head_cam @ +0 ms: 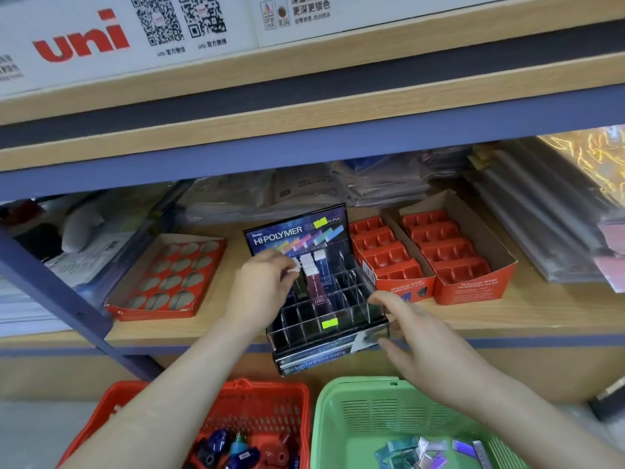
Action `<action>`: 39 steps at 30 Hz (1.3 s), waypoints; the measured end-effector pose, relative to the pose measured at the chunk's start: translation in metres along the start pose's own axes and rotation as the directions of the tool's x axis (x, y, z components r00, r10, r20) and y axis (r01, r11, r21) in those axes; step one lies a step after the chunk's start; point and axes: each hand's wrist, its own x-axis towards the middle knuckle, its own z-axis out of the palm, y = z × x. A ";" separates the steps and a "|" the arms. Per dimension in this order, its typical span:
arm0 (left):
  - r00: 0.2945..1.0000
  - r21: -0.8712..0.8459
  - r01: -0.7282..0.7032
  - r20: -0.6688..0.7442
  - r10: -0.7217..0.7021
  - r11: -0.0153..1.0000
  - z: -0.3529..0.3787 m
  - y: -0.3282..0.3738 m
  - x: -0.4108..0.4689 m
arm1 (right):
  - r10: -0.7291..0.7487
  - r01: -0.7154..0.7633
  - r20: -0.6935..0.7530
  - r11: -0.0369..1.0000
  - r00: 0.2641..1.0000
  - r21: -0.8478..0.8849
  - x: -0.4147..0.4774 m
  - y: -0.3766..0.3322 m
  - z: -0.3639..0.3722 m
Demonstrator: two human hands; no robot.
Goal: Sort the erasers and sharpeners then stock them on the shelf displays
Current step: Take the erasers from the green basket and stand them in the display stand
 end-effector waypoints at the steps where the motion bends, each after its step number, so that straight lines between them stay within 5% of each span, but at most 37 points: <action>1: 1.000 0.036 -0.020 0.003 0.020 0.999 0.003 0.000 0.000 | 0.001 -0.001 0.002 1.000 1.000 0.008 0.000 0.001 0.000; 6: 0.999 0.045 0.051 -0.014 -0.050 0.998 -0.001 0.008 0.003 | 0.038 -0.041 0.035 0.996 0.999 0.076 -0.001 0.004 -0.005; 11: 0.993 -0.194 -0.029 -0.118 0.006 0.980 -0.039 0.052 -0.033 | 0.143 -0.163 0.167 0.980 0.976 0.117 -0.012 0.018 -0.040; 16: 0.962 -0.403 -0.099 0.193 0.191 0.910 -0.004 0.091 -0.112 | 0.261 -0.202 0.459 0.964 0.849 -0.174 -0.049 0.055 -0.019; 19: 0.823 -0.309 0.004 0.541 0.172 0.951 0.060 0.096 -0.153 | 0.376 -0.236 0.550 0.921 0.746 -0.310 -0.078 0.093 0.027; 23: 0.556 -0.079 0.070 0.831 0.027 0.994 0.156 0.086 -0.206 | 0.495 -0.323 0.609 0.868 0.619 -0.377 -0.114 0.140 0.094; 26: 0.365 0.027 0.019 0.930 -0.032 0.999 0.203 0.084 -0.240 | 0.560 -0.412 0.602 0.828 0.569 -0.380 -0.136 0.172 0.141; 32: 0.203 0.066 -0.029 0.978 -0.058 0.997 0.265 0.077 -0.293 | 0.718 -0.687 0.433 0.679 0.546 -0.259 -0.151 0.214 0.231; 35: 0.186 0.073 -0.112 0.981 -0.051 0.991 0.276 0.071 -0.302 | 0.653 -0.570 0.382 0.757 0.654 -0.319 -0.133 0.220 0.256; 39: 0.166 0.128 -0.077 0.980 -0.114 0.989 0.287 0.064 -0.303 | 0.370 -0.135 0.553 0.898 0.747 -0.418 -0.106 0.214 0.268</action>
